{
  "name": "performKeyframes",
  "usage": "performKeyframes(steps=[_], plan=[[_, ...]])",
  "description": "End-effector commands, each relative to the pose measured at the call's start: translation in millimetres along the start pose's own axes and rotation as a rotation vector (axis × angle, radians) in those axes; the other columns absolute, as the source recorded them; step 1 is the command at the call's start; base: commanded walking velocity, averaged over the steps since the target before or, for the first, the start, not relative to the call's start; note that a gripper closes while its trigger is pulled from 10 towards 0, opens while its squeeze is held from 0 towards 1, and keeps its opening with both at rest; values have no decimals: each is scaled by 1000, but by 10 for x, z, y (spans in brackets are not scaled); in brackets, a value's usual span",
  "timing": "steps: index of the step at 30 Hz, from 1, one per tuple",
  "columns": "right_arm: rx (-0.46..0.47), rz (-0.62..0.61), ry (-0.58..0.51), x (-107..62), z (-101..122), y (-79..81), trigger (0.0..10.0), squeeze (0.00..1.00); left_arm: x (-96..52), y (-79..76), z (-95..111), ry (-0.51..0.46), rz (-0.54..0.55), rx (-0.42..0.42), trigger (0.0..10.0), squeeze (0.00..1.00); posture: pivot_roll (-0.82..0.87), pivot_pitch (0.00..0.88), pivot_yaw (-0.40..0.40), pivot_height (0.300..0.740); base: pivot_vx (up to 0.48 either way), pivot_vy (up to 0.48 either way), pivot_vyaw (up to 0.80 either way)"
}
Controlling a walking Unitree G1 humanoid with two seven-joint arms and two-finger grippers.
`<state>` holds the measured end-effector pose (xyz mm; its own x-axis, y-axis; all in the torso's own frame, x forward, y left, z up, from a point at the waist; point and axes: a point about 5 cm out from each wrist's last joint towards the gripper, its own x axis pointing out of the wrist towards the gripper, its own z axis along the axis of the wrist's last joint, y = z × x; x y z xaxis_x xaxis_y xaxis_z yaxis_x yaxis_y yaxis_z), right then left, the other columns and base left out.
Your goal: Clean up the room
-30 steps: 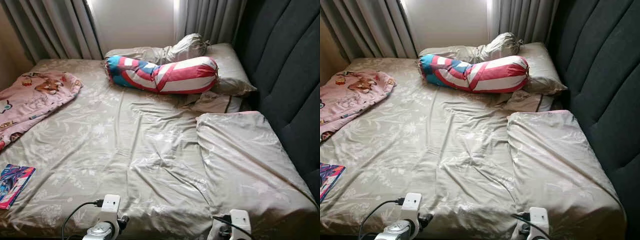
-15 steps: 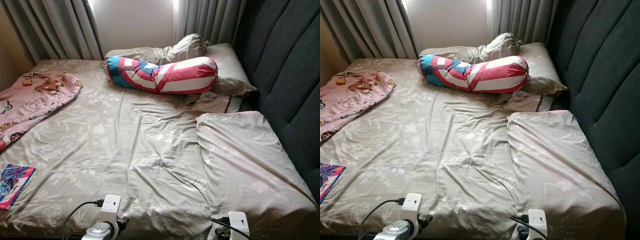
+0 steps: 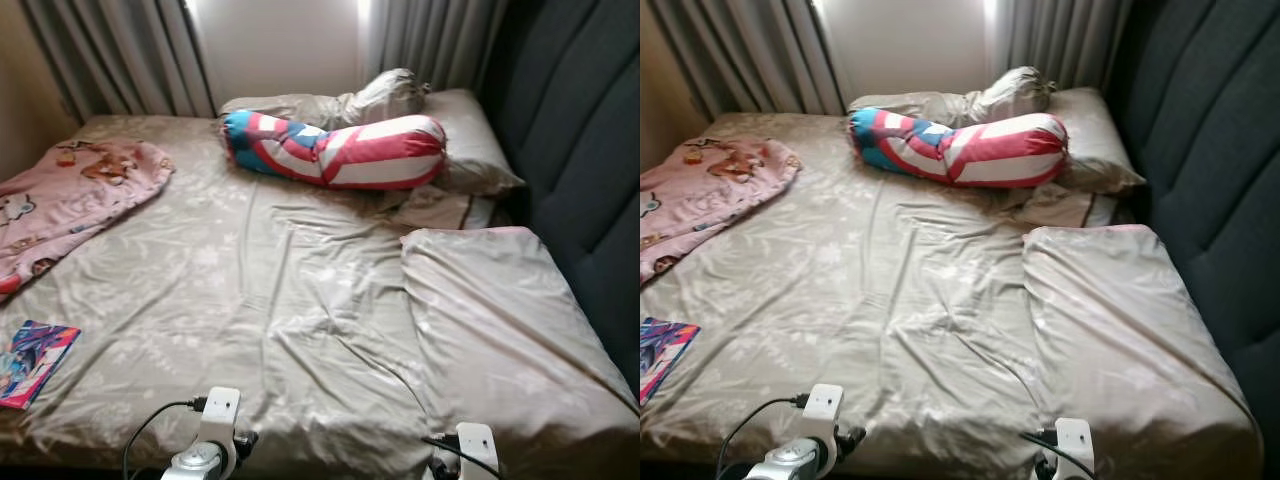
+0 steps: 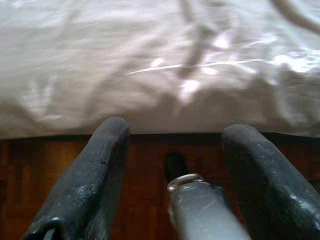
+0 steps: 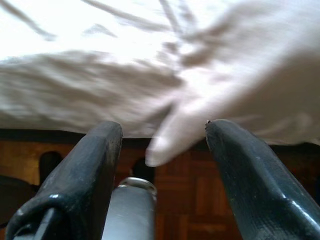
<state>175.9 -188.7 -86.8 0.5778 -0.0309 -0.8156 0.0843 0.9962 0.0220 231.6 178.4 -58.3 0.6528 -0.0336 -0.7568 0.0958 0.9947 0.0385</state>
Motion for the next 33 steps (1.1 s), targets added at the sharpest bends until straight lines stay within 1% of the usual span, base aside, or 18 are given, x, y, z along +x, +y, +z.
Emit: performKeyframes(steps=[1,7,22,33], plan=[[-7,12,8,5,-3,44,10000,0,-13,51,-55,24,7,7,10000,0,-66,0,-6,740,0,368,706],[19,5,6,6,-6,48,10000,0,-15,65,-58,24,8,5,10000,0,-65,0,-6,740,0,364,87],[5,11,10,9,8,51,10000,0,-14,66,-50,22,6,4,10000,0,-65,0,-8,740,0,364,0],[12,11,17,9,4,45,10000,0,-13,60,-45,21,1,6,10000,0,-68,0,-8,740,0,363,0]])
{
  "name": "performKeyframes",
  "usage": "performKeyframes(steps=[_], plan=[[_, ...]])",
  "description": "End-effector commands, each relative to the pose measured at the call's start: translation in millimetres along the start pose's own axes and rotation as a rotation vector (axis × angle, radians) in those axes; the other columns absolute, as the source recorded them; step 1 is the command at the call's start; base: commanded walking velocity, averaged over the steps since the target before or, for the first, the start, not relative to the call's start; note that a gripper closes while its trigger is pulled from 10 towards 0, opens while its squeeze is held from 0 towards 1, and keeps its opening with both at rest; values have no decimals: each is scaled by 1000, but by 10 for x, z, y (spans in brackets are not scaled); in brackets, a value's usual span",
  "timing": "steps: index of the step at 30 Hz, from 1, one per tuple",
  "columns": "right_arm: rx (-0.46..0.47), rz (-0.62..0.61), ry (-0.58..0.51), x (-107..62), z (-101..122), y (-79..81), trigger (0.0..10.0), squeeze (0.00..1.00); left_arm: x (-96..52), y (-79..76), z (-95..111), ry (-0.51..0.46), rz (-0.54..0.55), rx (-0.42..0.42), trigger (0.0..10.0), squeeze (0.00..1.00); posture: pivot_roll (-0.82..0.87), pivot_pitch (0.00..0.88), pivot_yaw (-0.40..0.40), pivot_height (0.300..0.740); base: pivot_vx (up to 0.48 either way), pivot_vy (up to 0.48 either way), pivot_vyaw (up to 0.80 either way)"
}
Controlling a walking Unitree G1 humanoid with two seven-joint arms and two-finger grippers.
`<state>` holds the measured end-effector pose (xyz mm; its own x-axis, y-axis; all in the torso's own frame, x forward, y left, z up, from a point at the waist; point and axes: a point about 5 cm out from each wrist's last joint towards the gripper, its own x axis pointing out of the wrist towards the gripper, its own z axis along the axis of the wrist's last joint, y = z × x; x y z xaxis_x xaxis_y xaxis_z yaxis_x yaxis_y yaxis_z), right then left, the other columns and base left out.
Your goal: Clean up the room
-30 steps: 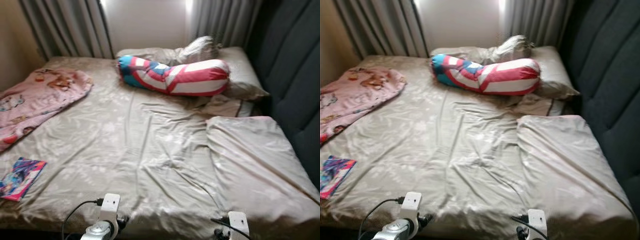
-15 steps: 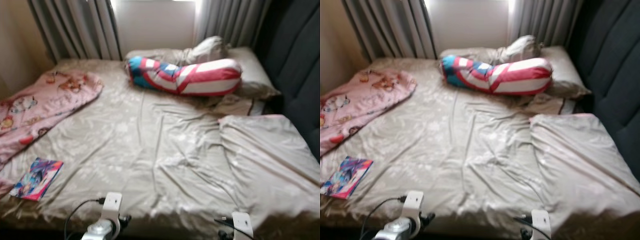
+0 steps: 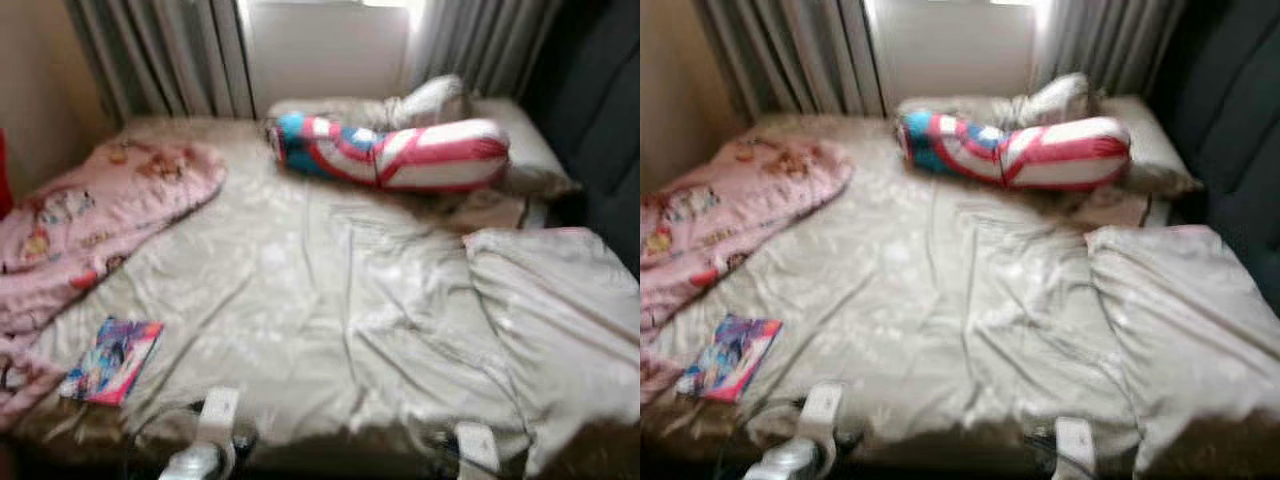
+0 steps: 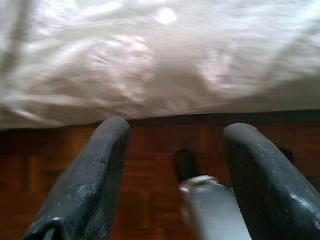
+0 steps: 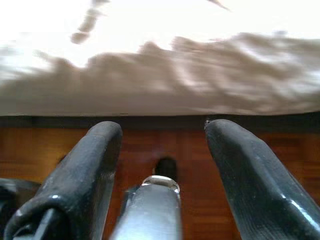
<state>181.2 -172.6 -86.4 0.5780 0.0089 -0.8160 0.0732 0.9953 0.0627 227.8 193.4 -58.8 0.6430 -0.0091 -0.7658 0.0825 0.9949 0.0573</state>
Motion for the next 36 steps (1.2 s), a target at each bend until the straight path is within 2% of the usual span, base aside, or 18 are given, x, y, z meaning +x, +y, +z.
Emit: performKeyframes(steps=[1,36], plan=[[-1,-29,13,-18,-27,-119,10000,0,12,-87,2,6,-22,4,10000,0,-68,0,-8,740,0,364,0],[-10,-19,15,-15,-22,-110,10000,0,12,-82,9,6,-27,16,10000,0,-69,0,-5,740,0,364,0]])
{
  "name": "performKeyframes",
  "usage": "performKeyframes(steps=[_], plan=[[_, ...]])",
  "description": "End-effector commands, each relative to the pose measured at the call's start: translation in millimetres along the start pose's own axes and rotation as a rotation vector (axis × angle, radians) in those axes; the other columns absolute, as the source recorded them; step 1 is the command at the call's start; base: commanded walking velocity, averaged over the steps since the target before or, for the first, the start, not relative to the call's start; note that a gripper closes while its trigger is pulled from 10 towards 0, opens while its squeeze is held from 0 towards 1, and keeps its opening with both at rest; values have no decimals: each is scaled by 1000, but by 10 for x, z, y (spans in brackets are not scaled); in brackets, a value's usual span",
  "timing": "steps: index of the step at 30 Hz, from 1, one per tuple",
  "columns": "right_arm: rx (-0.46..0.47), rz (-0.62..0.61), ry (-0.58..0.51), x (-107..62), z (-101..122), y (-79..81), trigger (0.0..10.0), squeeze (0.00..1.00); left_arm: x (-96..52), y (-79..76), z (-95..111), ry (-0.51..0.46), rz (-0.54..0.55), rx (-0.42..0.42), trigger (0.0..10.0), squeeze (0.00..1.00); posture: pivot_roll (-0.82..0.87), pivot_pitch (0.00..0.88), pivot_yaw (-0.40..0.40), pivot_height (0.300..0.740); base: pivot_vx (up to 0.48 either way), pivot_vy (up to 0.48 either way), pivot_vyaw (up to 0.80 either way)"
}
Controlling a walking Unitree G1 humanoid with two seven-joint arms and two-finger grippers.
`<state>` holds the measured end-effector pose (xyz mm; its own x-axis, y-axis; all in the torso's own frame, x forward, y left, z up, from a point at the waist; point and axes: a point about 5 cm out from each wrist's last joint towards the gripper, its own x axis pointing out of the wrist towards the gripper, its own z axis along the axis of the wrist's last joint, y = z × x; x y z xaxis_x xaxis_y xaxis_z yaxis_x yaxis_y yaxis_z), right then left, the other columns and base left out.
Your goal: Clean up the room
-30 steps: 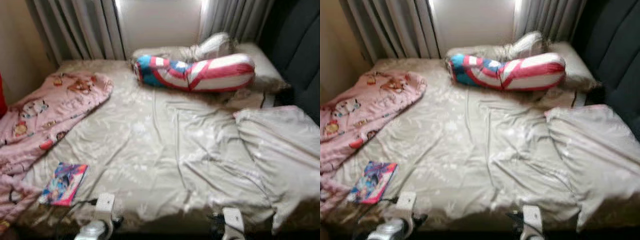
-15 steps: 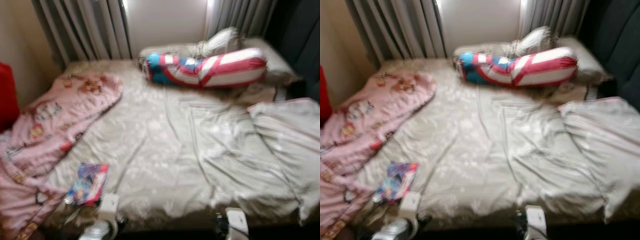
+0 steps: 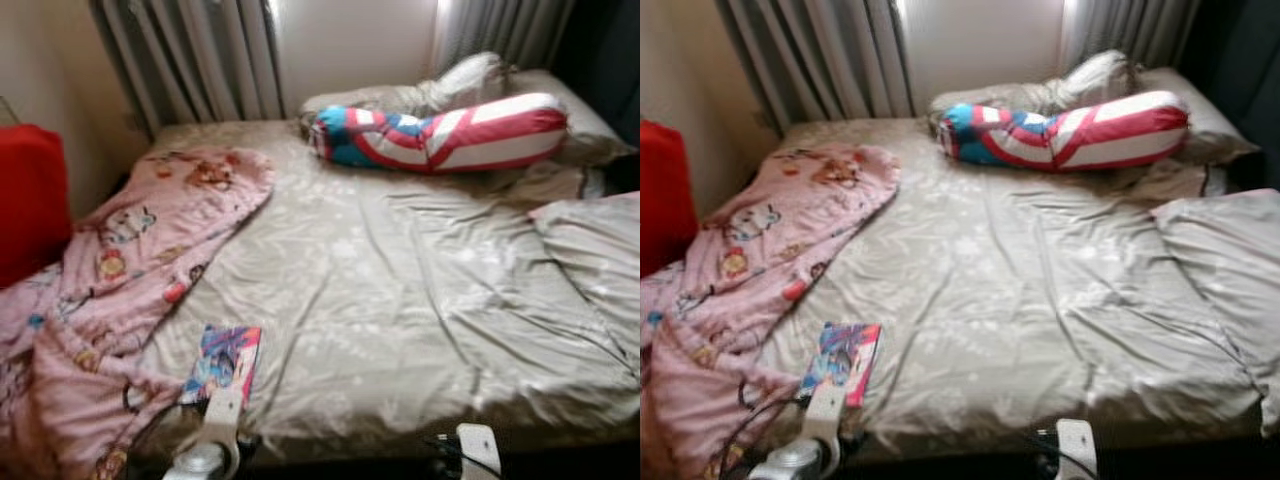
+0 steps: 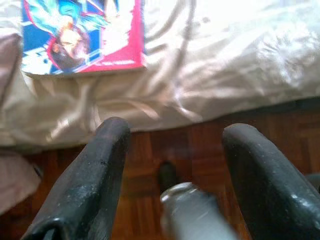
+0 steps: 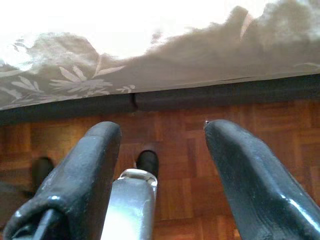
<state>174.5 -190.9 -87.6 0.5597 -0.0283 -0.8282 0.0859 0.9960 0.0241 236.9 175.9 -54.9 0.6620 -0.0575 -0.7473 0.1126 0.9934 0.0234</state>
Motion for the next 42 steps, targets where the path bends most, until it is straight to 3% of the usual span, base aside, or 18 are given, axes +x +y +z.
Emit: performKeyframes(steps=[1,15,24,32,42], plan=[[1,20,-4,12,24,79,10000,0,-26,82,-102,38,17,16,10000,0,-67,0,-7,740,0,360,0],[-23,34,-5,13,35,80,10000,0,-24,78,-97,37,16,20,10000,0,-65,0,-9,740,0,357,0],[-25,40,-5,14,38,86,10000,0,-24,81,-95,37,15,22,10000,0,-65,0,-9,740,0,355,681],[-10,34,-4,13,31,85,10000,0,-25,84,-96,37,17,23,10000,0,-65,0,-9,740,0,311,0],[-11,38,-6,14,34,89,10000,0,-25,84,-89,30,15,27,10000,0,-66,0,-8,740,0,51,0]])
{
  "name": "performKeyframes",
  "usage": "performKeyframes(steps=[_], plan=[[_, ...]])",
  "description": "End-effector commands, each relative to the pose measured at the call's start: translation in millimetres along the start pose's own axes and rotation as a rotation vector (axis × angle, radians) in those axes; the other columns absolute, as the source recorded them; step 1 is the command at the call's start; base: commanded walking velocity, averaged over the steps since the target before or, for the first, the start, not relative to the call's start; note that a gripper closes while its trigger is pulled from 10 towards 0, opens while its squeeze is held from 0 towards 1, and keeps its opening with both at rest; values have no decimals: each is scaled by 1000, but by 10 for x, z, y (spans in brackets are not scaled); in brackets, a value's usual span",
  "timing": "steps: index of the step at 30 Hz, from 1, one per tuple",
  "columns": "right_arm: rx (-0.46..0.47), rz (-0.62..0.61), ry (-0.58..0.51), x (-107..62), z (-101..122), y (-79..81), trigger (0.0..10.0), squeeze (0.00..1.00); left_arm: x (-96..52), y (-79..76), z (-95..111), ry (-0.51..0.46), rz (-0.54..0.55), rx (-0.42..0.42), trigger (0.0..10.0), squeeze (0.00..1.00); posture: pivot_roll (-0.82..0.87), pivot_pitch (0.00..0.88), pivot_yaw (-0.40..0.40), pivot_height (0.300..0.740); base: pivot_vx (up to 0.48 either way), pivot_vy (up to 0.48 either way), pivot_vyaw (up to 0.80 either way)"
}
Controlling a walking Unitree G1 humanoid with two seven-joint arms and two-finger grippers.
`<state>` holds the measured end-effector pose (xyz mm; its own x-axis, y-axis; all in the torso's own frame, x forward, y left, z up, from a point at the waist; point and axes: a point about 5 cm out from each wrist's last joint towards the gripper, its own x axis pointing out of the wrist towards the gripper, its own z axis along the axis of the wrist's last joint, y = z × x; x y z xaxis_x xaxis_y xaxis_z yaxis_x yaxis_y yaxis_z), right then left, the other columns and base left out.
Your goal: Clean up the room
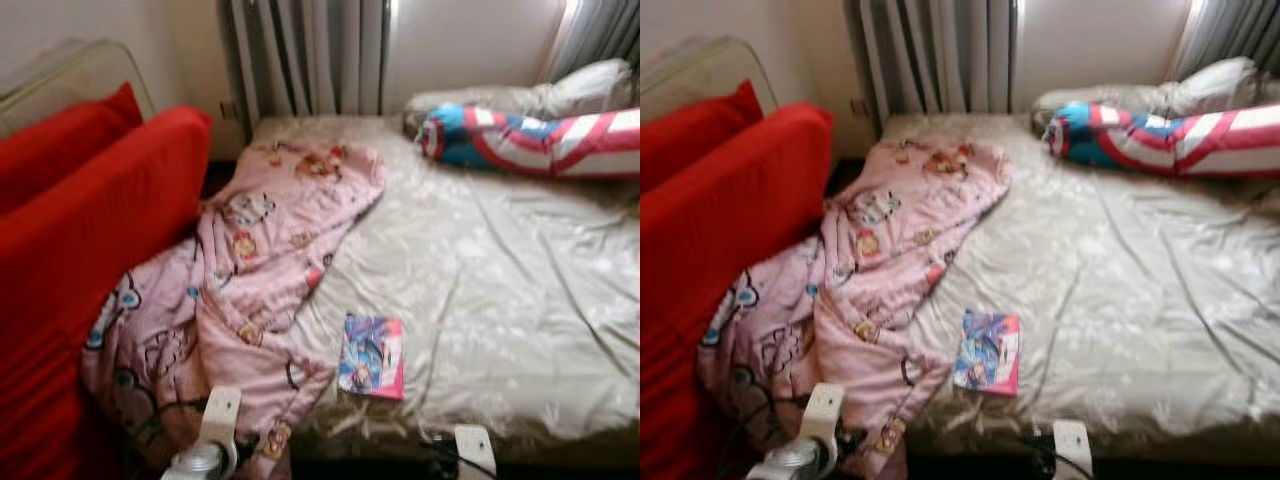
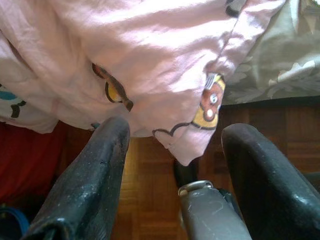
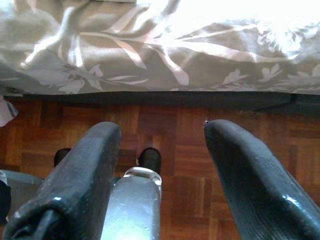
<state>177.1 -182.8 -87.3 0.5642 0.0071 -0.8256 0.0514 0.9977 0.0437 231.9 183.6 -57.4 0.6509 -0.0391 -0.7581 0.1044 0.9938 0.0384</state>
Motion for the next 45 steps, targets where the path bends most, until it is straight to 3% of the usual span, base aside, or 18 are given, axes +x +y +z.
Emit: performKeyframes(steps=[1,15,20,34,37,39,44,45], plan=[[6,3,-4,4,19,6,10000,0,-5,13,-27,10,-1,21,10000,0,-66,0,-8,740,0,0,0],[-19,12,-15,5,38,7,10000,0,-4,9,-10,-5,-4,27,10000,0,-65,0,-10,740,0,0,61],[-10,12,-20,5,43,6,10000,0,-4,6,-7,-7,-3,24,10000,0,-64,0,-11,740,283,0,723],[-21,17,-58,7,102,5,10000,0,1,0,20,-14,1,21,10000,0,-78,0,-7,740,257,0,0],[-68,24,-93,6,151,5,10000,0,0,-4,34,-43,14,-28,10000,0,-85,0,-6,740,0,0,0],[-74,34,-134,1,194,7,10000,0,-4,-4,47,-89,49,-122,10000,0,-83,0,-10,740,0,0,0],[-103,49,-194,-8,266,6,10000,0,-15,-13,140,-187,56,-115,10000,0,-74,0,-20,740,0,0,0],[-110,57,-289,20,647,79,10000,0,-23,-15,187,-232,64,-114,10000,0,-72,0,-23,740,0,0,0]])
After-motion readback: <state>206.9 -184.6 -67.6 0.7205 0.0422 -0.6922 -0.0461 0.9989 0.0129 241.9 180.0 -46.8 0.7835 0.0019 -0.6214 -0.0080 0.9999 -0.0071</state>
